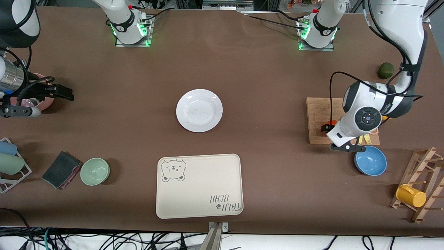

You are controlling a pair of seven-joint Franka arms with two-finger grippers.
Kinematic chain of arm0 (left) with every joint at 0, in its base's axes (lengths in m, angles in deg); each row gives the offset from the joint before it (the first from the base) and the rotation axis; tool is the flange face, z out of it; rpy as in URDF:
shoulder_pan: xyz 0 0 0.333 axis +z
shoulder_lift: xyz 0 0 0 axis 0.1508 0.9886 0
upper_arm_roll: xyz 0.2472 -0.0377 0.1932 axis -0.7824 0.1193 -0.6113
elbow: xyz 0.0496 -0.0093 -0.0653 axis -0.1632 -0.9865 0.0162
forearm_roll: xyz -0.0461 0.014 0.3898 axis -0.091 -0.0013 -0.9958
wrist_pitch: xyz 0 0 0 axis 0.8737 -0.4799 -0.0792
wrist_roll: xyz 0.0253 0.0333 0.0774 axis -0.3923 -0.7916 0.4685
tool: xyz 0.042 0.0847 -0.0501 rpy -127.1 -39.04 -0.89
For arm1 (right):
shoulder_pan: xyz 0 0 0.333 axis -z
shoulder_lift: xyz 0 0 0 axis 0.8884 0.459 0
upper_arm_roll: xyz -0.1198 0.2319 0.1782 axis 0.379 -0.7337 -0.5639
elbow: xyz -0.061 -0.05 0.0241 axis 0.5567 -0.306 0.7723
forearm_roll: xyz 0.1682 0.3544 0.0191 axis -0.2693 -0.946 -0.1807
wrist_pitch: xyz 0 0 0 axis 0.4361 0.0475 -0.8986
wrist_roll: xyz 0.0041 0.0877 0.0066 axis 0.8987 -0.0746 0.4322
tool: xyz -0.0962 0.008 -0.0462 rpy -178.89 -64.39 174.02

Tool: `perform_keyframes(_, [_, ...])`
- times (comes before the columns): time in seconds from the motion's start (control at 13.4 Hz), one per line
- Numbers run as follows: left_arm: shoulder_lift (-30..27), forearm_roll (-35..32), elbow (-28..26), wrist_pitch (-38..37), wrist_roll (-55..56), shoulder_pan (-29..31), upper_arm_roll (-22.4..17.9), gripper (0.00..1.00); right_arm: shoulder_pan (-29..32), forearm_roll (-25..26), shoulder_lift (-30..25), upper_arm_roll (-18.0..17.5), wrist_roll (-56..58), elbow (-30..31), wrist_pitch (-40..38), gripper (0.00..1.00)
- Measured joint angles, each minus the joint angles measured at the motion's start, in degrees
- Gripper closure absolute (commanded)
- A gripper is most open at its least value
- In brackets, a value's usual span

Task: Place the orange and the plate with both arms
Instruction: 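Lower the left gripper and close it around the orange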

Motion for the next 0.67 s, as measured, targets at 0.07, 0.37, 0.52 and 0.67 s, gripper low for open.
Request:
perform_keyframes(0.07, [0.21, 0.00, -0.07, 0.01, 0.25, -0.34, 0.02, 0.00, 0.00, 0.00, 0.00, 0.00, 0.00, 0.00, 0.00, 0.00])
perform_keyframes(0.37, [1.62, 0.00, -0.99, 2.25, 0.87, -0.42, -0.19, 0.00, 0.00, 0.00, 0.00, 0.00, 0.00, 0.00, -0.01, 0.00])
perform_keyframes(0.52, [2.40, -0.24, -2.46, 4.67, 0.89, -0.38, -0.40, 0.00, 0.00, 0.00, 0.00, 0.00, 0.00, 0.00, -0.01, 0.00])
perform_keyframes(0.67, [2.74, -0.96, -3.62, 4.88, 0.90, -0.32, -0.51, 0.02, 0.00, 0.00, 0.00, 0.00, 0.00, 0.00, -0.01, 0.00])
